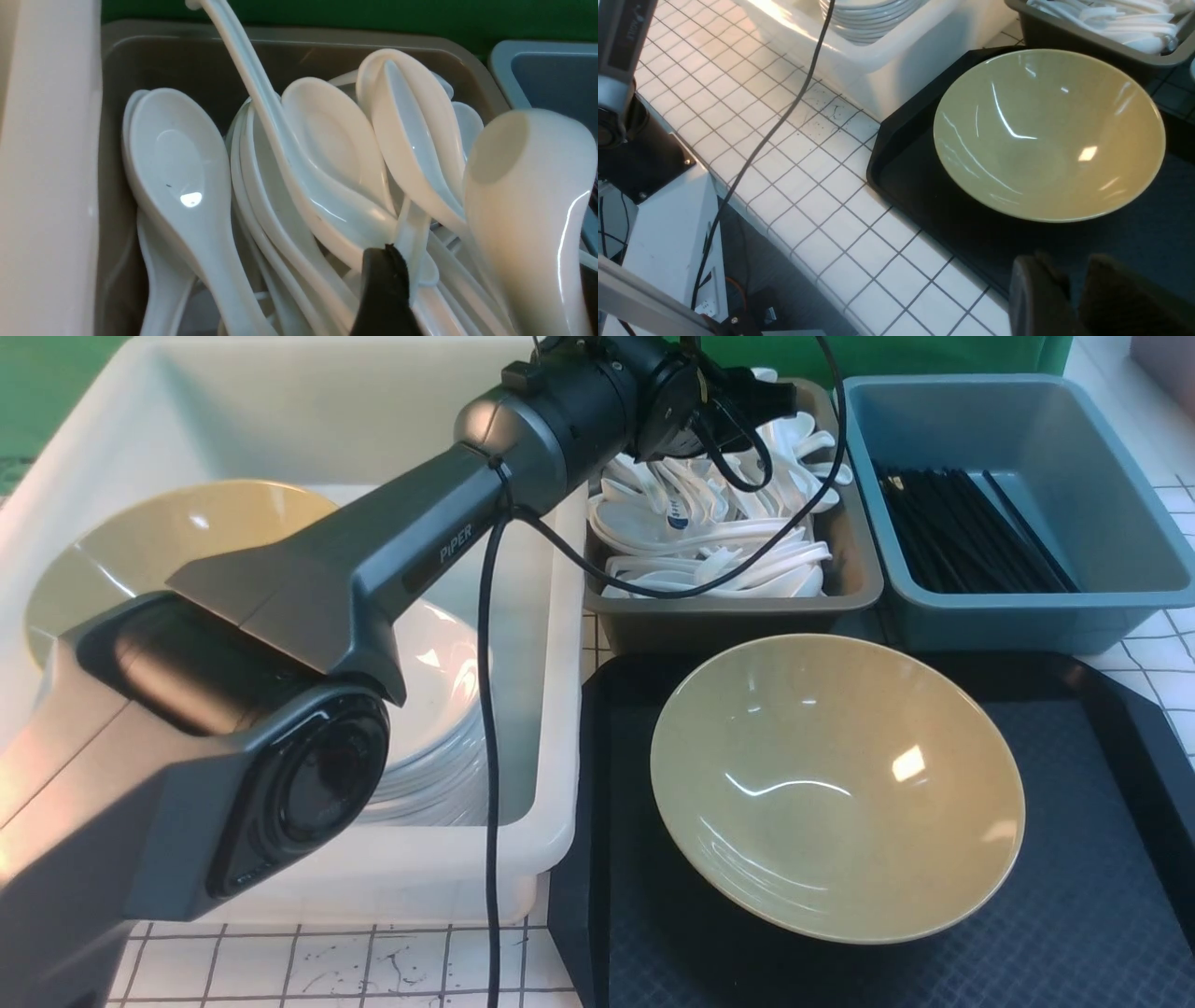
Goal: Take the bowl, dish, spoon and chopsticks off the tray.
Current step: Use the left arm to put the soup spoon into the small storage box in the middle
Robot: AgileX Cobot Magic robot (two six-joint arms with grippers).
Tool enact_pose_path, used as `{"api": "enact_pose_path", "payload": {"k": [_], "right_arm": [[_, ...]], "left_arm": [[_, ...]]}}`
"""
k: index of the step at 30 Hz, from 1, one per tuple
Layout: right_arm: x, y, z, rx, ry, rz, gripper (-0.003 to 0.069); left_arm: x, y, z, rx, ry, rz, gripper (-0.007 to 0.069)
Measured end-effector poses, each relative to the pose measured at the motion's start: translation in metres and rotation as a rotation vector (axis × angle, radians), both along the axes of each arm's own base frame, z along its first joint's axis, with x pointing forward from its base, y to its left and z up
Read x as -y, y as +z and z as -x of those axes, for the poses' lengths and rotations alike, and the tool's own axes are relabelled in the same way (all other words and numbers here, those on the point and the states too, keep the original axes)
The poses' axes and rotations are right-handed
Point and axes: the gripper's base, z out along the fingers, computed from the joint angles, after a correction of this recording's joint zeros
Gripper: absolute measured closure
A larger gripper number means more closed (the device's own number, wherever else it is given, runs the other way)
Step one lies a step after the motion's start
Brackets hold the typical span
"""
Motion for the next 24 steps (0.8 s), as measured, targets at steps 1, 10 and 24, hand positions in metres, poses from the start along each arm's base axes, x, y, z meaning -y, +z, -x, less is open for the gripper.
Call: {"api": "enact_pose_path", "payload": {"k": [1,10,24], "right_arm": [[-0.0001,0.0,0.0001,-0.001,0.001,0.0,0.0507],[-0.0029,-0.0004,0.0037,-0.015,0.05,-0.006,0.0508],[-0.0039,-0.0005,0.005,0.008,0.091,0.015,0.0506]], "left_arm": [[0.0,0.0,0.0,0.0,0.0,0.0,0.0298],[0.002,-0.0003,0.0015,-0.027,-0.004,0.038,0.0265],[0.0039,0.0068,0.0049,-0.047,-0.013,0.096,0.0215]]}}
